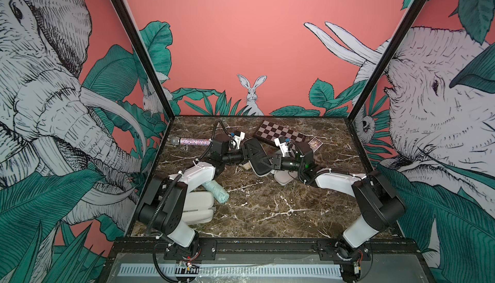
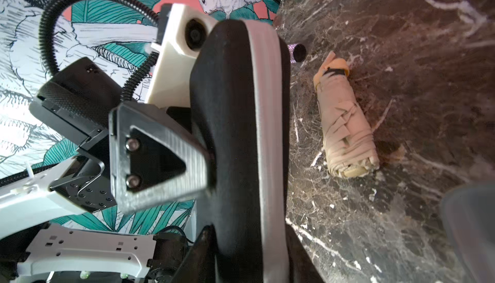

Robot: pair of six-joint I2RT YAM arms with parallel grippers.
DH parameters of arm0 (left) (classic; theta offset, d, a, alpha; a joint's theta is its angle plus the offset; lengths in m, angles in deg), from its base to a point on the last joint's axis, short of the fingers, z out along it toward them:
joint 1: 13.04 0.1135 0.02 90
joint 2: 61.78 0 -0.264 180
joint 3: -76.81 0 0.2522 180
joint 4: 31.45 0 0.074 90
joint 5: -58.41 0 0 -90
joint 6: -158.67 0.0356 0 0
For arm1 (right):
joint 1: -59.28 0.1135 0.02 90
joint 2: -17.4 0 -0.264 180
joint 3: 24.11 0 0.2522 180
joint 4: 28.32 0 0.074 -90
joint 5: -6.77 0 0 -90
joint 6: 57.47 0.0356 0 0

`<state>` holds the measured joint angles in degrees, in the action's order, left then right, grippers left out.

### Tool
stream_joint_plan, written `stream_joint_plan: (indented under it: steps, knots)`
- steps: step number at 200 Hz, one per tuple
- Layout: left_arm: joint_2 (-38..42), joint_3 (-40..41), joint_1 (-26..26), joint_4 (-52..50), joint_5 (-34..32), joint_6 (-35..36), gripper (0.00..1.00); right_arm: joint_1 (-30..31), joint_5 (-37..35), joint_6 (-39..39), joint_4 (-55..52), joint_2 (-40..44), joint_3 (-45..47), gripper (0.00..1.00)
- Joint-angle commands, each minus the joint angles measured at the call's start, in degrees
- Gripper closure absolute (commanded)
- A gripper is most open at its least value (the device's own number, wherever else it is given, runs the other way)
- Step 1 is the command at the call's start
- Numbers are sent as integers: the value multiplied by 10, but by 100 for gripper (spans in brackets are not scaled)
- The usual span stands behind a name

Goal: Put umbrellas into zippered umbrella sleeves
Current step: Place the umbrella sleeve at the center of the board.

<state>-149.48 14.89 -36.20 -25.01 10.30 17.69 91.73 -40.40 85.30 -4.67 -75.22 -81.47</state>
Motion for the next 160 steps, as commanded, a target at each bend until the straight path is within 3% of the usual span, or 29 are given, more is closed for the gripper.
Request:
stream_joint_plan:
  steps: [1, 28, 60, 93, 132, 160]
  knots:
    - [86, 12, 35, -22, -65, 25, 33, 33, -109, 67, -14, 42, 39, 87]
    - [145, 25, 66, -124, -135, 64, 30, 117, -247, 121, -40, 69, 80, 90]
    - [183, -3, 69, -257, -219, 131, 29, 225, -407, 173, -95, 49, 60, 90]
    - [196, -33, 70, -358, -297, 175, 29, 296, -505, 264, -100, -14, 43, 85]
    - [199, -61, 70, -434, -353, 204, 31, 317, -565, 267, -281, 4, -24, 43]
    - [197, -83, 69, -491, -391, 231, 32, 308, -635, 189, -464, 66, -59, 29]
